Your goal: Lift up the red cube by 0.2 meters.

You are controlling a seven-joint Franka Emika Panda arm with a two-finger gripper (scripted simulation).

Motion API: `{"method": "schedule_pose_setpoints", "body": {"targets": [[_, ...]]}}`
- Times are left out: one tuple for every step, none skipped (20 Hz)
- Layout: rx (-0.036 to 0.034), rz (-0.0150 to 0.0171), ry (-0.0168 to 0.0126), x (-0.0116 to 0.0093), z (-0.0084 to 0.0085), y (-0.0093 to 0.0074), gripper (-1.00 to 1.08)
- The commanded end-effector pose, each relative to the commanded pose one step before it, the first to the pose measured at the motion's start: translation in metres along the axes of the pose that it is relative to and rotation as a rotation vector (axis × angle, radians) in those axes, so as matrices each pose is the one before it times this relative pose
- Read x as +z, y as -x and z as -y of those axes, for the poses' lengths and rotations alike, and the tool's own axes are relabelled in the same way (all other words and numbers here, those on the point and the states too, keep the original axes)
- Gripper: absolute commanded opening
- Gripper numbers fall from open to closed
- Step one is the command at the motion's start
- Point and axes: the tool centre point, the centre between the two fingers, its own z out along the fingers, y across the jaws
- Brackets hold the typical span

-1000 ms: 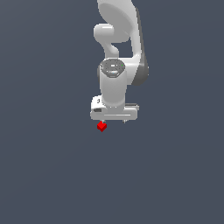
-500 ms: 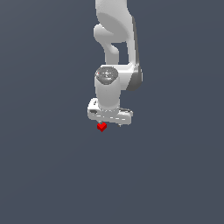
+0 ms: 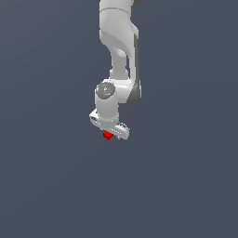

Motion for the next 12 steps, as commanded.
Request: {"method": "schedule_pose_setpoints", "body": {"targets": [[0.07074,-0.00434,0.00168,0.0129,-0.00893,0.00236,1.0],[0.02344,-0.00107,0.00053,0.00444,-0.00299,0.00081,1.0],[0.02156,-0.00096,0.00046,0.0041,-0.00274,0.00075,1.0],[0.01964,-0.00085,0.00038,0.00375,-0.00247,0.0007,1.0],[0.0177,-0.00073,0.00031,0.00339,-0.00221,0.00064,1.0],[0.01572,-0.00062,0.00024,0.00303,-0.00194,0.00058,1.0],[0.01371,-0.00051,0.00018,0.00265,-0.00168,0.00051,1.0],[0.01167,-0.00041,0.00012,0.00227,-0.00141,0.00045,1.0],[0.00959,-0.00031,0.00008,0.00187,-0.00114,0.00038,1.0],[0.0075,-0.00023,0.00005,0.00147,-0.00089,0.0003,1.0],[0.00539,-0.00016,0.00003,0.00106,-0.00064,0.00021,1.0],[0.00316,-0.00009,0.00001,0.00063,-0.00035,0.00015,1.0]]}}
